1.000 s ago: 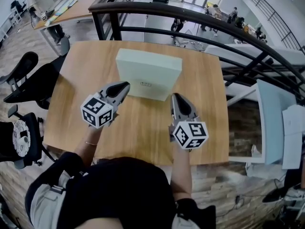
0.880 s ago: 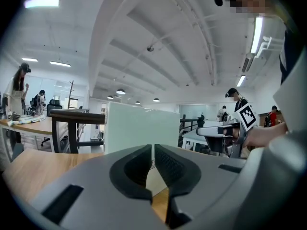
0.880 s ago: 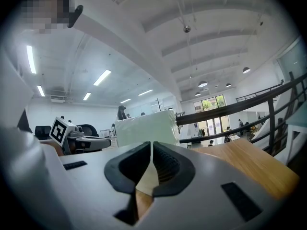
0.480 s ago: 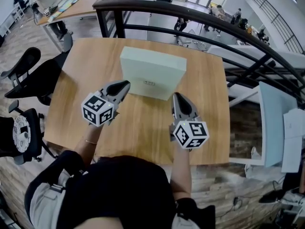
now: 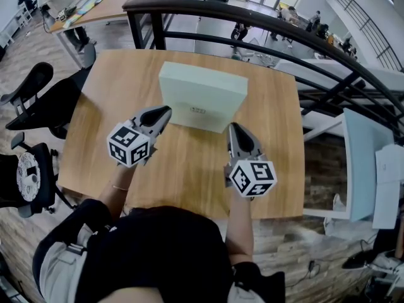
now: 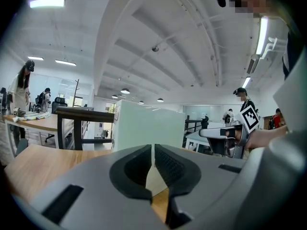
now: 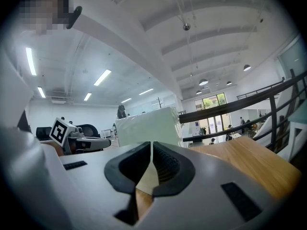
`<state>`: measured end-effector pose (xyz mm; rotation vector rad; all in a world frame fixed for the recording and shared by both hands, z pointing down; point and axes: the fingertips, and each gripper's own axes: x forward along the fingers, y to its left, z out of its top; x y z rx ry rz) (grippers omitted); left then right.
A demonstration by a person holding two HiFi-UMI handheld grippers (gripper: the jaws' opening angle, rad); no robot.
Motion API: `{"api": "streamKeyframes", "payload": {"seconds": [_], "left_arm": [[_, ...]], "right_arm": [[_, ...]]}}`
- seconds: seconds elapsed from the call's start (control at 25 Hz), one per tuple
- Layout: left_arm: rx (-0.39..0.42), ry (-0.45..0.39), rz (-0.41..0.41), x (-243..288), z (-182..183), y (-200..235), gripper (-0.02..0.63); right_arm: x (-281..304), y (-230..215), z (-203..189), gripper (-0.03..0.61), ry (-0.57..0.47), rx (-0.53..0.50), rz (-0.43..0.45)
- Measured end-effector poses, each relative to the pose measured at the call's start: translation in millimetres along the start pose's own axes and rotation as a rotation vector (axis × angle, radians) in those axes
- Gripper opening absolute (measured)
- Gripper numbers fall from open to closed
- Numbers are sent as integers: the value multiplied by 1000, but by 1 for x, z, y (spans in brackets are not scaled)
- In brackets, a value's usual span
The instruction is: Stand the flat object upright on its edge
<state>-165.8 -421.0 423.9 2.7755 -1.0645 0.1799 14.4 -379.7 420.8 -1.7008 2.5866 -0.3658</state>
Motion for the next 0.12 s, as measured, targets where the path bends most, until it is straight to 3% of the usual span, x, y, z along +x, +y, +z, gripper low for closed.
{"api": "streamKeyframes", "payload": {"seconds": [0.12], "left_arm": [[-2,-1,-2,2,0,3,32]], "right_arm": [[3,-1,0,31,4,2,-1]]}}
